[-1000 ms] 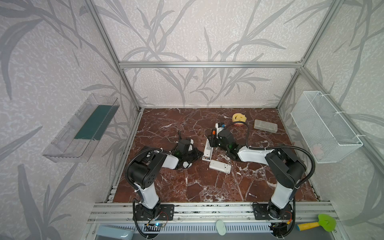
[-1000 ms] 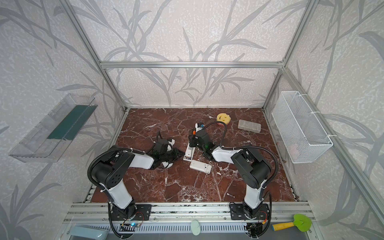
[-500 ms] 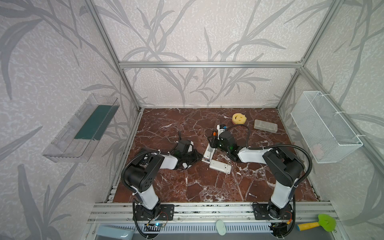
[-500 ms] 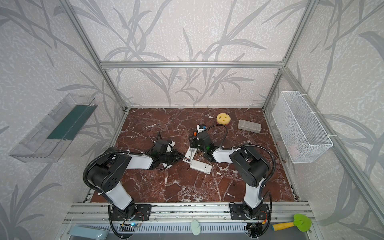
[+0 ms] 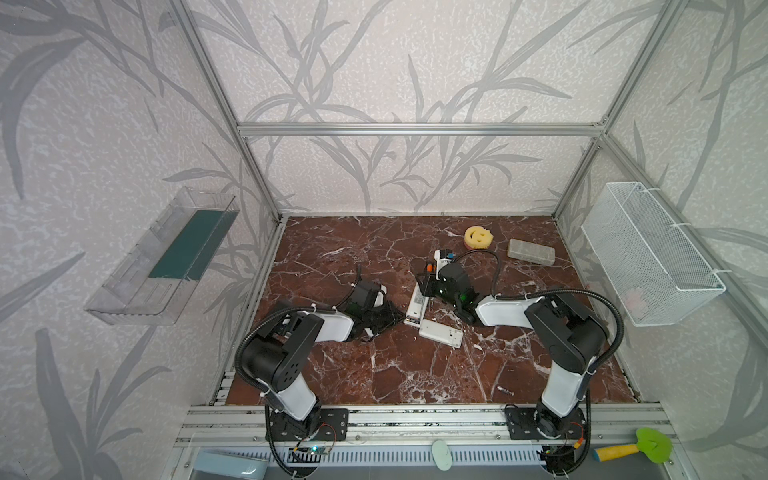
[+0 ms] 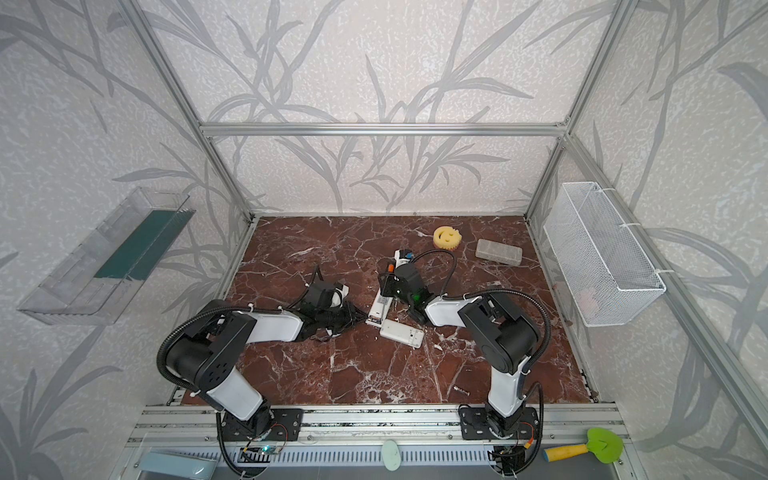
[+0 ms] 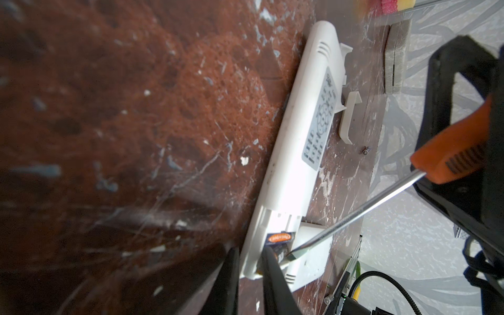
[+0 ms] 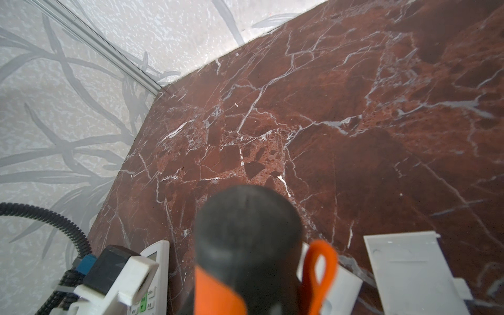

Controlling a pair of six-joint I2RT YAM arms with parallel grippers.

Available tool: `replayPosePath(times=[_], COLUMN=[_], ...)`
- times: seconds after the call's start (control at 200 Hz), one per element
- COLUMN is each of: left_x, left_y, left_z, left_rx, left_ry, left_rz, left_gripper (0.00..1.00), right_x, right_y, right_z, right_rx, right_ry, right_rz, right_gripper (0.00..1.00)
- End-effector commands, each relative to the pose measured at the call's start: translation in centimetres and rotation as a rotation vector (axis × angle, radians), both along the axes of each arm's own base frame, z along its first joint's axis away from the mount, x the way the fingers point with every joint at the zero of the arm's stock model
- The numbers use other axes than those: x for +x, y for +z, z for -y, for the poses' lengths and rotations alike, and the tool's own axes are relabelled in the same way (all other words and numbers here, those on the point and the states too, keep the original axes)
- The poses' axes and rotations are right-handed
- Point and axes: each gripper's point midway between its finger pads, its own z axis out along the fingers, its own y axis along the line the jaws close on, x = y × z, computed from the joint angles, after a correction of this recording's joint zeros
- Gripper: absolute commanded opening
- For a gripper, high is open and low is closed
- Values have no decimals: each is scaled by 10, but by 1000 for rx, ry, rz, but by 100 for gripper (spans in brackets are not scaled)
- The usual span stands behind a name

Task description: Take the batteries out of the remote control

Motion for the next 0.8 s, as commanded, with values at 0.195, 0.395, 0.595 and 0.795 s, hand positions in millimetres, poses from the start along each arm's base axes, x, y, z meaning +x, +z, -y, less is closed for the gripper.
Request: replayPosePath(times=[0.195,0.395,0.595,0.795], left_x=[-14,-11,-10,-16], left_y=[16,32,53,30], left_z=[16,21,25,7], left_rx=[-20,-53,-101,32], left_ry=[-51,-51,-54,-37], left_rz=[9,43,85,27], left_gripper=[18,18,18,20], right_x=[-4,-6,-10,-19], right_y=[9,20,40,76], right_z=[-6,-9,-12,-20], right_rx=[-56,-70,-75,-119], right_ry=[19,30,39,75], right_rz=[50,81,129,226], right_gripper=[0,0,0,0])
